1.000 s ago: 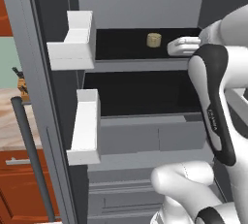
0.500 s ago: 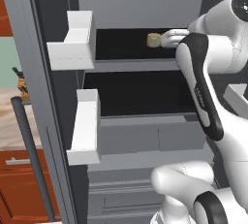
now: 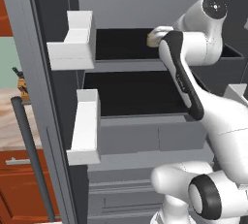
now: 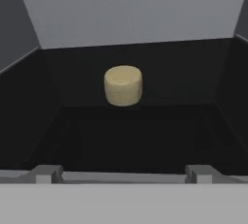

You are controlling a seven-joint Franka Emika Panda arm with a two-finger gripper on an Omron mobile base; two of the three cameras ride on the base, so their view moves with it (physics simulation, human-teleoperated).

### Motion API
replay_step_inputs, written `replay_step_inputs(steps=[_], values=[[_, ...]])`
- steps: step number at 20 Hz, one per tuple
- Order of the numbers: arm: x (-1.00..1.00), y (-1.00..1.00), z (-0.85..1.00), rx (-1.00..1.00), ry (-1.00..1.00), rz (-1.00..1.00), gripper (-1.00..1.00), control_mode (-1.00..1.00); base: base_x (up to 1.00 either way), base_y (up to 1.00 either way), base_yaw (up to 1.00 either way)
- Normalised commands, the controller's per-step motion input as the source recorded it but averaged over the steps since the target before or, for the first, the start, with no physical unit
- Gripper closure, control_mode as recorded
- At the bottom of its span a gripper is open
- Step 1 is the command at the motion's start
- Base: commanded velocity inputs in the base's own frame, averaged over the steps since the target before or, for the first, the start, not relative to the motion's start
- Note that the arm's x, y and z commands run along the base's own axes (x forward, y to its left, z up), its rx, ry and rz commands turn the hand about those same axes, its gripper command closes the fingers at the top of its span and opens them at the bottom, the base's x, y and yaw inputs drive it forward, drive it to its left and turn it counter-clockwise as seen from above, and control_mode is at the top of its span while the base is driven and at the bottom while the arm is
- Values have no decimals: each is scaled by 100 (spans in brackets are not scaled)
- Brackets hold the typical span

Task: Retrieve the sausage and cheese from the fridge and place them on the cutting board on the counter.

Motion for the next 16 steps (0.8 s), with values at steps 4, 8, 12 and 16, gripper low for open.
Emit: replay_step_inputs(steps=[4,8,12,16], values=[[70,0,-17,0,4,-5,-100,-100,0,0,0],[68,0,-1,0,2,-4,-100,-100,0,0,0],[72,2,0,0,3,-2,-100,-100,0,0,0],[69,1,0,0,5,-2,-100,-100,0,0,0]])
